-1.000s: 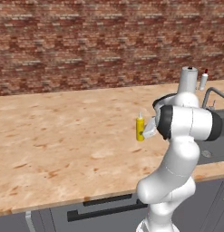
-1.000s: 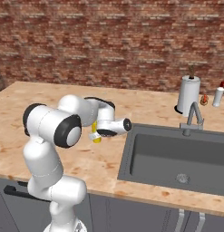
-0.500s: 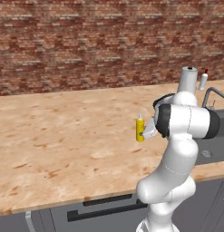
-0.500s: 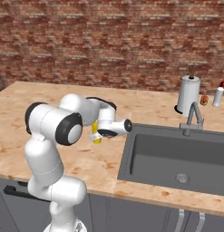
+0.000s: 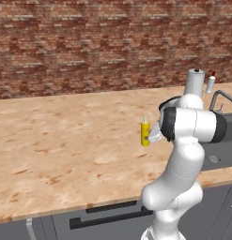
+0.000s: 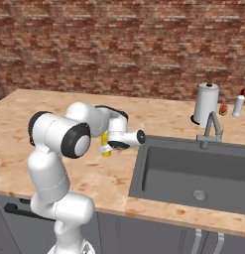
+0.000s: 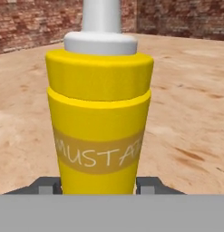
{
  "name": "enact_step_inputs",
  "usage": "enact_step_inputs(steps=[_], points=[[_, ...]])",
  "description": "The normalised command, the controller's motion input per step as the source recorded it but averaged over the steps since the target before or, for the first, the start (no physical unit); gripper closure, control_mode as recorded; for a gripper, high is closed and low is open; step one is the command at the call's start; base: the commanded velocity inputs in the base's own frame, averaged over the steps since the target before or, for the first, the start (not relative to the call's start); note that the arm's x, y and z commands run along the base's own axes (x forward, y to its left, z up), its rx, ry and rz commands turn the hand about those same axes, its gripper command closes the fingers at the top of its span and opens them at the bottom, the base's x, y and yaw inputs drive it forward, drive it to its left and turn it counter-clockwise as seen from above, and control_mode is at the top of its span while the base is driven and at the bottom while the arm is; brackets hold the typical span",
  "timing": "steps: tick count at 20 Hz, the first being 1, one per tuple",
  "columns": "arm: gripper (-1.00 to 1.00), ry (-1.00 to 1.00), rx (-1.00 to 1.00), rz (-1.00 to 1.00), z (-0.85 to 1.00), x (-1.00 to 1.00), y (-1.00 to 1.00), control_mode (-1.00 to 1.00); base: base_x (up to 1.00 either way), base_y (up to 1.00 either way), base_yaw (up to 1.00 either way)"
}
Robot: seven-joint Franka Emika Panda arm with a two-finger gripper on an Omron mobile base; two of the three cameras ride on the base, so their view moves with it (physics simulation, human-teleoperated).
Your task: Move the mustard and shaker from the cabinet to the dining counter.
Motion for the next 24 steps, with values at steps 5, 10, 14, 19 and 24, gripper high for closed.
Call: enact_step_inputs(steps=[5,10,14,19,24], points=[[-1.0,0.0,0.0,0.0,0.0,-0.03,0.0,-1.0,0.0,0.0,0.0],[-1.0,-0.03,0.0,0.0,0.02,-0.12,0.0,-1.0,0.0,0.0,0.0],[-1.0,-0.04,0.0,0.0,0.08,-0.11,0.0,-1.0,0.0,0.0,0.0],[-1.0,-0.03,0.01,0.0,0.2,0.0,0.0,-1.0,0.0,0.0,0.0],[-1.0,-0.03,0.0,0.0,0.21,-0.17,0.0,-1.0,0.0,0.0,0.0]])
